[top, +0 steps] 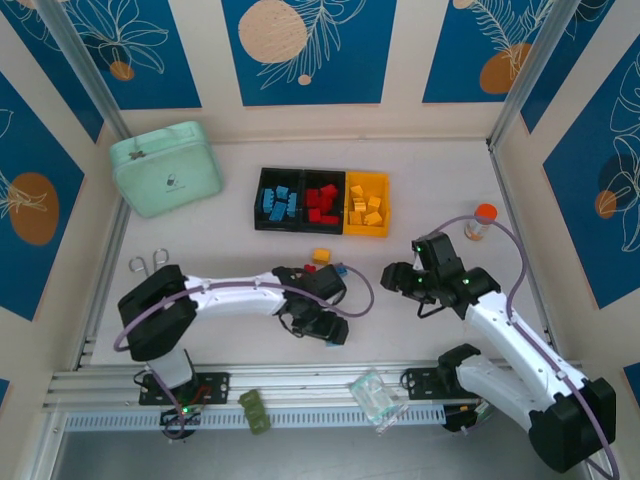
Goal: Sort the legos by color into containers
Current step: Pick up the lego from the middle-left of the table.
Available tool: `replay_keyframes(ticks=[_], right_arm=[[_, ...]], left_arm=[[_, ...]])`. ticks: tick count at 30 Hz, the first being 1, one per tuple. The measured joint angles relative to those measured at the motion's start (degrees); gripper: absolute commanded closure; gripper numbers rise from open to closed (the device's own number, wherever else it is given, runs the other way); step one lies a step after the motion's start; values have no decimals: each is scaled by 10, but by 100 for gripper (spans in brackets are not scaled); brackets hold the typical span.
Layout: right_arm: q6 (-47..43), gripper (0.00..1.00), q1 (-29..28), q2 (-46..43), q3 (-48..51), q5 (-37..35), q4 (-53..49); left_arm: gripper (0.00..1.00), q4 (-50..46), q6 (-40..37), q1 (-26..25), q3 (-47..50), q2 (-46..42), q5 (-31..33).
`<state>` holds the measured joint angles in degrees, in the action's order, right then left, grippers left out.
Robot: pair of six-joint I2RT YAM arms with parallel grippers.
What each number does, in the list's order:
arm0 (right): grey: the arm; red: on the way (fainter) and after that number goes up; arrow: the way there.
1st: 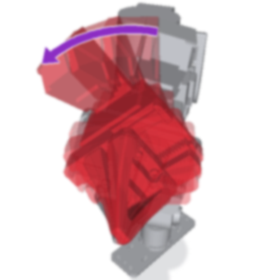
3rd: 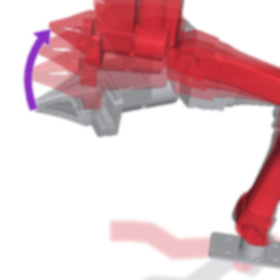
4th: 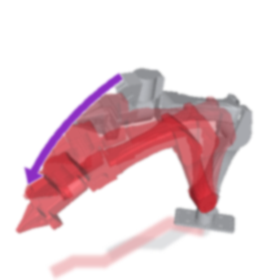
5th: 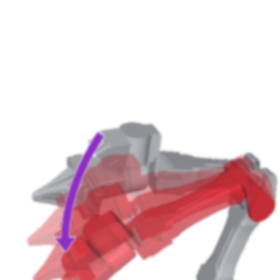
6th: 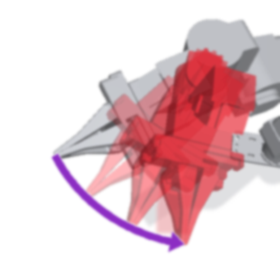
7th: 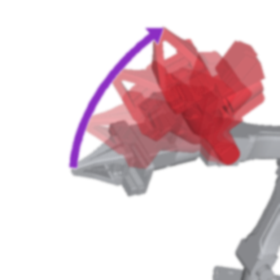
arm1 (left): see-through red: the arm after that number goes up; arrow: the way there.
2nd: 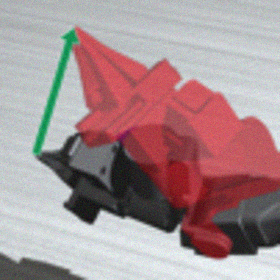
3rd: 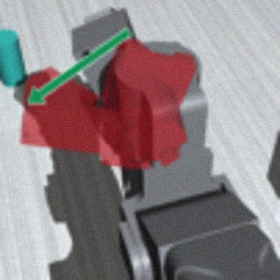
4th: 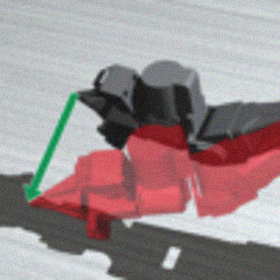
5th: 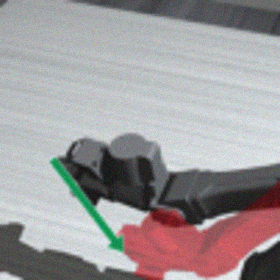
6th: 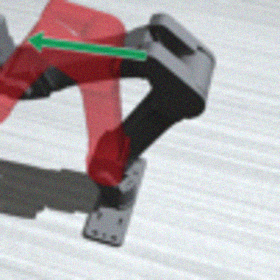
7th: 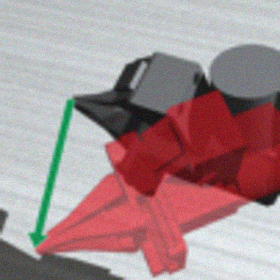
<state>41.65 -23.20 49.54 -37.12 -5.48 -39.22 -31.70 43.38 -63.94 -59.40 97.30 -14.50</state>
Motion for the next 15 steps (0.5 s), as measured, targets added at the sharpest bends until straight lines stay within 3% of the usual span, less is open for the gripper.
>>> replay_keyframes(ticks=[7, 13, 15], right_arm=[[6, 42, 21, -30, 34, 10, 2], [9, 42, 36, -44, 51, 21, 7], [9, 43, 38, -45, 53, 27, 7]], left_arm=[[37, -67, -8, -15, -76, 74, 16], [62, -104, -22, -18, -104, 99, 38], [65, -110, -27, -18, -108, 101, 44]])
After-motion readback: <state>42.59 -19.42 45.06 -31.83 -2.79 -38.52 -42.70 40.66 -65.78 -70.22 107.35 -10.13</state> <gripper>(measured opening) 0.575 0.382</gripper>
